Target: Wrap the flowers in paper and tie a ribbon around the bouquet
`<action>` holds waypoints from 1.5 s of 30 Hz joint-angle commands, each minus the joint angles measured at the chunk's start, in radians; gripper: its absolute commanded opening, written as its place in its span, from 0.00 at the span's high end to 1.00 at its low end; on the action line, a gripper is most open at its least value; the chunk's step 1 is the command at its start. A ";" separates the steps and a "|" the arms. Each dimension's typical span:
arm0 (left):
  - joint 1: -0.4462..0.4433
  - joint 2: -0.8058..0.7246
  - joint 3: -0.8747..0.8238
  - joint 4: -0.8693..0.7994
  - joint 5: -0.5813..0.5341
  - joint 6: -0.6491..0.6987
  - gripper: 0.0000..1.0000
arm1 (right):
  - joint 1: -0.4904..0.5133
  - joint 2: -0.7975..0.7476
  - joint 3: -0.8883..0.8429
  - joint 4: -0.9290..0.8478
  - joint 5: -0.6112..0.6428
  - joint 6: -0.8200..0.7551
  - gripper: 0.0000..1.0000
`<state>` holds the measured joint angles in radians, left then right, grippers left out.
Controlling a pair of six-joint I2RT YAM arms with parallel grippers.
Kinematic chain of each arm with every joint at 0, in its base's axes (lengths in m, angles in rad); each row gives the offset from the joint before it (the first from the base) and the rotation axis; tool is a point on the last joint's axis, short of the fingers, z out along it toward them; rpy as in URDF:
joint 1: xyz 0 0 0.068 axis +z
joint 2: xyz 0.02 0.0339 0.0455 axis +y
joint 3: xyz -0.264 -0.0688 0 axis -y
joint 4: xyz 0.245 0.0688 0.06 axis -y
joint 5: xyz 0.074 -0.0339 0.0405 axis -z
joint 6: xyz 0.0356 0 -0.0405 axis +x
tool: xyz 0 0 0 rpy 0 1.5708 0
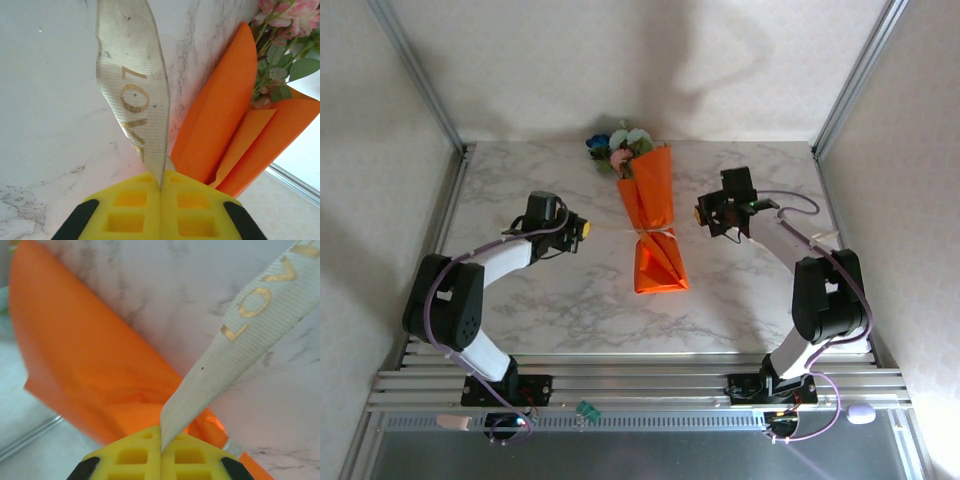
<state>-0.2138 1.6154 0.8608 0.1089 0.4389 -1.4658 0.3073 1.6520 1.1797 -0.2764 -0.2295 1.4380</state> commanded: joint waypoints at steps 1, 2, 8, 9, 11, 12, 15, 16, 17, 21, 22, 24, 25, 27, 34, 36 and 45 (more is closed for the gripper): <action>0.021 -0.033 -0.006 0.030 -0.029 -0.002 1.00 | 0.040 -0.032 0.082 -0.060 0.038 -0.071 1.00; 0.021 -0.035 -0.006 0.032 -0.028 -0.005 1.00 | 0.056 -0.030 0.089 -0.061 0.038 -0.070 1.00; 0.020 -0.060 0.005 0.059 -0.021 -0.011 1.00 | 0.132 -0.039 0.081 -0.047 0.066 -0.042 1.00; 0.022 -0.063 -0.001 0.062 -0.022 -0.013 1.00 | 0.127 -0.043 0.070 -0.050 0.070 -0.045 1.00; 0.030 -0.068 -0.023 0.077 -0.020 -0.022 1.00 | 0.100 -0.046 0.043 -0.057 0.069 -0.067 1.00; 0.036 -0.073 -0.043 0.091 -0.017 -0.033 1.00 | 0.078 -0.050 0.020 -0.056 0.062 -0.075 1.00; 0.058 -0.093 -0.106 0.132 -0.012 -0.066 1.00 | -0.008 -0.075 -0.070 -0.029 0.043 -0.083 1.00; 0.068 -0.100 -0.122 0.146 -0.010 -0.074 1.00 | -0.038 -0.083 -0.095 -0.026 0.031 -0.090 1.00; 0.075 -0.105 -0.139 0.159 -0.005 -0.080 1.00 | -0.064 -0.088 -0.115 -0.017 0.021 -0.098 1.00; 0.113 -0.116 -0.195 0.213 0.014 -0.111 1.00 | -0.141 -0.093 -0.197 0.028 -0.039 -0.094 1.00; 0.122 -0.116 -0.202 0.219 0.018 -0.113 1.00 | -0.149 -0.096 -0.214 0.039 -0.043 -0.089 1.00; 0.136 -0.117 -0.209 0.226 0.022 -0.111 1.00 | -0.161 -0.101 -0.240 0.053 -0.049 -0.079 1.00; 0.139 -0.115 -0.208 0.227 0.025 -0.108 1.00 | -0.162 -0.101 -0.245 0.055 -0.051 -0.077 1.00; 0.136 -0.100 -0.193 0.209 0.035 -0.096 1.00 | -0.157 -0.093 -0.242 0.065 -0.060 -0.076 1.00; 0.067 -0.096 -0.088 -0.107 0.014 -0.040 0.62 | -0.112 -0.070 -0.205 0.068 -0.064 -0.059 1.00; 0.027 -0.113 -0.065 -0.185 -0.021 -0.034 0.46 | -0.101 -0.065 -0.197 0.063 -0.066 -0.055 1.00; -0.298 0.008 0.011 0.040 -0.056 -0.278 0.29 | -0.070 -0.057 -0.193 0.060 -0.065 -0.037 1.00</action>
<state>-0.4477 1.5570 0.8448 0.0235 0.4068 -1.6253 0.2279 1.5860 0.9596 -0.2203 -0.3084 1.3842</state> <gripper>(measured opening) 0.709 0.055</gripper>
